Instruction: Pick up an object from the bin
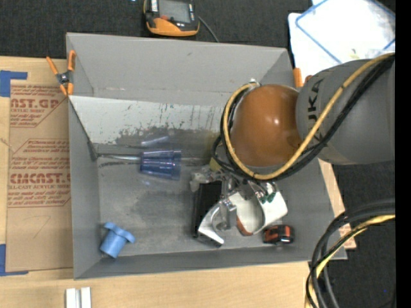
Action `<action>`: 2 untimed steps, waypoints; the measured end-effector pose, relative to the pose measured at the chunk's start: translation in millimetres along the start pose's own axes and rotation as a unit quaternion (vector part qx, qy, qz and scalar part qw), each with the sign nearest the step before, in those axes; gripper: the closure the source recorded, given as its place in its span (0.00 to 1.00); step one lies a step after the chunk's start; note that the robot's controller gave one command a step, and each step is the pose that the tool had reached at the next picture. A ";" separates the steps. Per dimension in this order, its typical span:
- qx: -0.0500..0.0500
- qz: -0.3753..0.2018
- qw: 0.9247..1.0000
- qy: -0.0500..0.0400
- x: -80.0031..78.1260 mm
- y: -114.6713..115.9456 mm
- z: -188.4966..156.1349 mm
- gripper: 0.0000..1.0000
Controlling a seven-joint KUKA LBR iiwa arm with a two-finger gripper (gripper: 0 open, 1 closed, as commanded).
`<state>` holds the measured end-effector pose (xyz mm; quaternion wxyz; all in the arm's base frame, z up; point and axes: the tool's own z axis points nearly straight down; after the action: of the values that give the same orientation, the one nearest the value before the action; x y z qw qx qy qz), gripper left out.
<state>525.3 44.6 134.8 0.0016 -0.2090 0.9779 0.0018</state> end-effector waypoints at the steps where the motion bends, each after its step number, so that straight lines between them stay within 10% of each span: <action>1: 0.000 -0.282 0.959 0.000 2.1 2.7 36.5 0.00; 2: 0.001 -0.254 0.967 -0.003 -6.6 -26.9 65.0 0.00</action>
Offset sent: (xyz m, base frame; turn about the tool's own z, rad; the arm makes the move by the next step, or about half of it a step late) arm 0.0171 -0.0236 -0.0648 -0.5146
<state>542.4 23.0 69.8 0.0052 -0.4504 0.8928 0.0014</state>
